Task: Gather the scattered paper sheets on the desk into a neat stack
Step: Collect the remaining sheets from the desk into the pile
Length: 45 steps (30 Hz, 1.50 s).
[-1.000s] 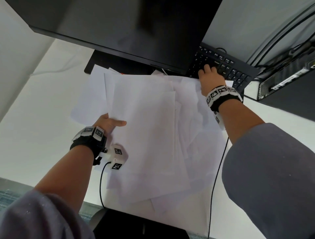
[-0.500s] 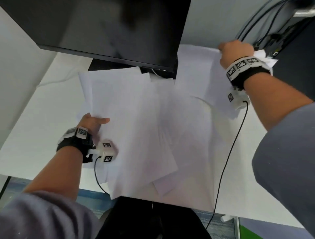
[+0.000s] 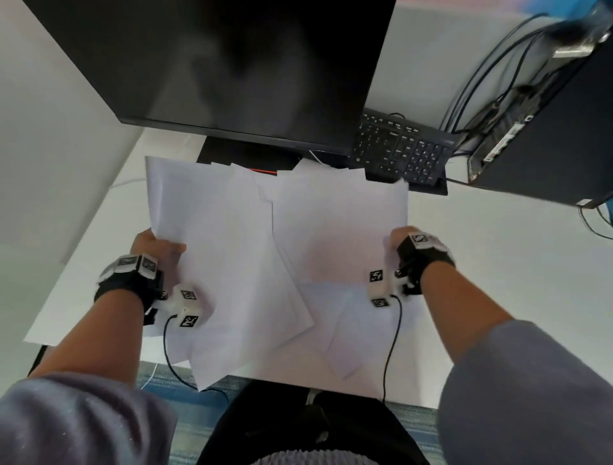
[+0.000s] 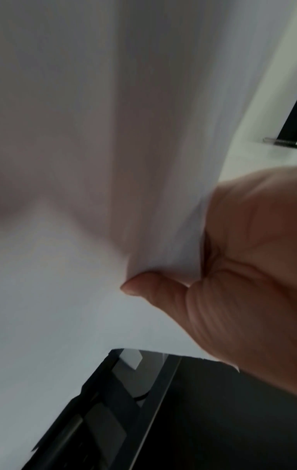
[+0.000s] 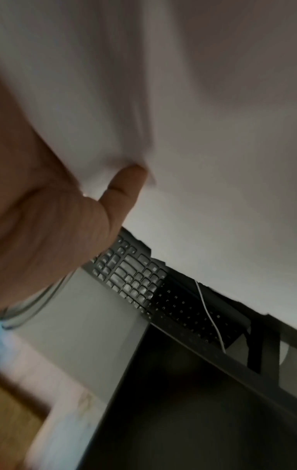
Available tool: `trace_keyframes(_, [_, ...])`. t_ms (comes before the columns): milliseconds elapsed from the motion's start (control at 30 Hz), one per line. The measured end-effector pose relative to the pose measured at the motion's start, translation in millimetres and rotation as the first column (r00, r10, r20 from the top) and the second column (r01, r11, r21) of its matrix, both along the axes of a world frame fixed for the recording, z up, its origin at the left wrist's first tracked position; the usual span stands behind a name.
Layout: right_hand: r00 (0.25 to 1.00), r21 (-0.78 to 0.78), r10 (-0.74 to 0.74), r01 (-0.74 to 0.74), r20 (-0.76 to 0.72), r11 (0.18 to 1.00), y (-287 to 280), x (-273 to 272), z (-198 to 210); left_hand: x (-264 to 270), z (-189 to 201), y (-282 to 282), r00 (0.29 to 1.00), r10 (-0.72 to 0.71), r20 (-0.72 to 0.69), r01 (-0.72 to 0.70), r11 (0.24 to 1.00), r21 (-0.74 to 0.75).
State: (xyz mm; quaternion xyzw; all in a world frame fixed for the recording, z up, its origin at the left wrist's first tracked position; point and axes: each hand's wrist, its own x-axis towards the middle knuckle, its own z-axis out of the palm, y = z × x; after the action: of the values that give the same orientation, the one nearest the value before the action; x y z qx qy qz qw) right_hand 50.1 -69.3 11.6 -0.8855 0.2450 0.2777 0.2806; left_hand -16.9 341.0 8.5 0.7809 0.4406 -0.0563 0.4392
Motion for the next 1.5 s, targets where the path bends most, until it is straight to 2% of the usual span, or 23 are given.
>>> trace_keyframes(100, [0.997,0.048,-0.058,0.06,-0.054,0.997,27,-12,-10,5,-1,-2,0.998,-0.062,-0.01,0.062,0.998,0.032])
trace_keyframes(167, [0.98,0.078,-0.182,0.188,-0.074,0.979,38,-13,-13,7,-4,0,0.998,-0.064,-0.027,0.065,0.997,0.031])
trace_keyframes(267, [0.929,0.117,-0.353,0.365,-0.113,0.924,45,-10,-18,7,-10,2,0.997,-0.067,-0.045,0.067,0.998,0.012])
trace_keyframes(333, [0.879,0.136,-0.469,0.476,-0.083,0.869,49,-7,-21,6,-11,4,0.997,-0.062,-0.049,0.062,0.998,-0.009])
trace_keyframes(433, [0.836,0.127,-0.544,0.549,-0.078,0.826,56,-7,-22,3,-14,9,0.998,-0.043,-0.048,0.04,0.997,-0.07])
trace_keyframes(533, [0.866,0.232,-0.479,0.5,-0.143,0.834,60,-4,-25,0,-18,14,0.999,-0.017,-0.035,0.013,0.993,-0.116])
trace_keyframes(667, [0.919,0.246,-0.392,0.39,-0.046,0.887,67,-1,-26,-5,-19,15,1.0,0.014,0.019,-0.01,0.982,-0.189])
trace_keyframes(767, [0.952,0.194,-0.306,0.302,-0.014,0.933,67,1,-24,-8,-19,15,0.998,0.027,0.049,-0.015,0.973,-0.23])
trace_keyframes(900, [0.929,0.063,-0.304,0.298,0.21,0.953,42,16,-5,-7,-17,18,0.997,0.035,0.067,-0.017,0.968,-0.249])
trace_keyframes(1000, [0.934,-0.061,-0.2,0.228,0.295,0.972,20,35,8,-7,-16,25,0.998,0.026,0.051,-0.013,0.973,-0.231])
trace_keyframes(1067, [0.967,-0.099,-0.096,0.123,0.236,0.987,14,39,6,-6,-15,26,0.999,0.016,0.027,-0.01,0.979,-0.203])
trace_keyframes(1167, [0.999,-0.025,-0.012,0.014,0.041,1.0,21,33,-8,-6,-17,24,1.0,-0.014,0.002,0.014,0.984,-0.177])
trace_keyframes(1333, [0.987,0.081,-0.141,0.148,-0.08,0.986,41,23,-15,-7,-20,21,0.999,-0.045,-0.008,0.044,0.987,-0.152])
trace_keyframes(1500, [0.981,0.112,-0.172,0.182,-0.089,0.977,44,21,-17,-9,-24,19,0.999,-0.045,-0.012,0.043,0.99,-0.137])
